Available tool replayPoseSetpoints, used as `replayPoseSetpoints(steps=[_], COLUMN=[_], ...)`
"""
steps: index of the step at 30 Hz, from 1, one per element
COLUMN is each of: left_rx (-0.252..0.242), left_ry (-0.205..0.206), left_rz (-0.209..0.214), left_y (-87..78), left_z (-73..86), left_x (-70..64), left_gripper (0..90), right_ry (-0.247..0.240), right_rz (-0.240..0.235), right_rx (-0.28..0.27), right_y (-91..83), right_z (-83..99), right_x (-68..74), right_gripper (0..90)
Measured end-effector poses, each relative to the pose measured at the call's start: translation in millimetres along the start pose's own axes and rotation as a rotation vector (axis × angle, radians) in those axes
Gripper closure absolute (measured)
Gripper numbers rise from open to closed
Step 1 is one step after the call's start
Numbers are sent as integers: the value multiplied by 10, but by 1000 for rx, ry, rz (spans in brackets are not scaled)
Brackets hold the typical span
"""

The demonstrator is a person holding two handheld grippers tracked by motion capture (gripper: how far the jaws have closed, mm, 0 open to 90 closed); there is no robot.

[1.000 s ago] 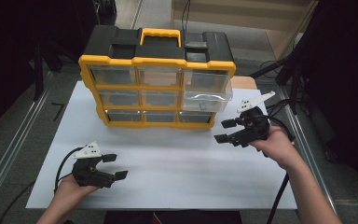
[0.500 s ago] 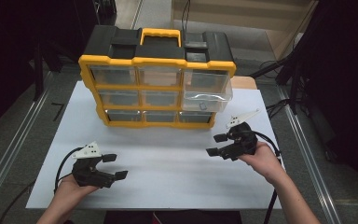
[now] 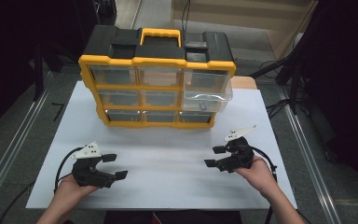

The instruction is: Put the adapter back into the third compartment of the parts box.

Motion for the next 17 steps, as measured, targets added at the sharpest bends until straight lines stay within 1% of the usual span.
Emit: replayPoseSetpoints(steps=[1,2,3,4,8,9,11,13,14,15,17], left_rx=[0,-1,-1,-1,1,1,0,0,1,1,0], left_ry=[0,1,2,1,2,3,3,0,0,-1,-3], left_rz=[0,-1,0,-1,-3,-3,-3,-5,-6,-8,-14], left_y=[0,0,0,-1,-6,-9,-9,-9,-9,-5,-2], left_z=[-1,-2,-2,-3,-3,-3,-2,-2,-2,-3,-5], left_x=[-1,-2,-2,-2,-3,-2,-2,0,1,2,3], left_gripper=[181,181,181,181,181,181,181,181,181,181,181], right_ry=[0,8,8,12,17,21,27,31,38,40,45], right_rz=[0,9,9,14,19,20,21,20,18,22,17], right_rx=[0,-10,-10,-15,-10,-19,-20,-11,-12,-25,-24], right_y=[0,9,9,13,14,12,11,12,12,22,25], right_z=[0,57,57,103,164,215,233,287,306,358,372], right_x=[0,0,0,-2,-7,-13,-12,-20,-20,-24,-24], right_gripper=[284,284,284,284,284,284,284,284,284,284,284])
Point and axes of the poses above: each handheld gripper's, and its own axes: y roughly forward along the jaws, z roughly out of its underside, x roughly to its left, the point moved 2 cm from there along y, roughly forward along the jaws, and after that the axes turned 1 degree about z, right-handed, at the moved point
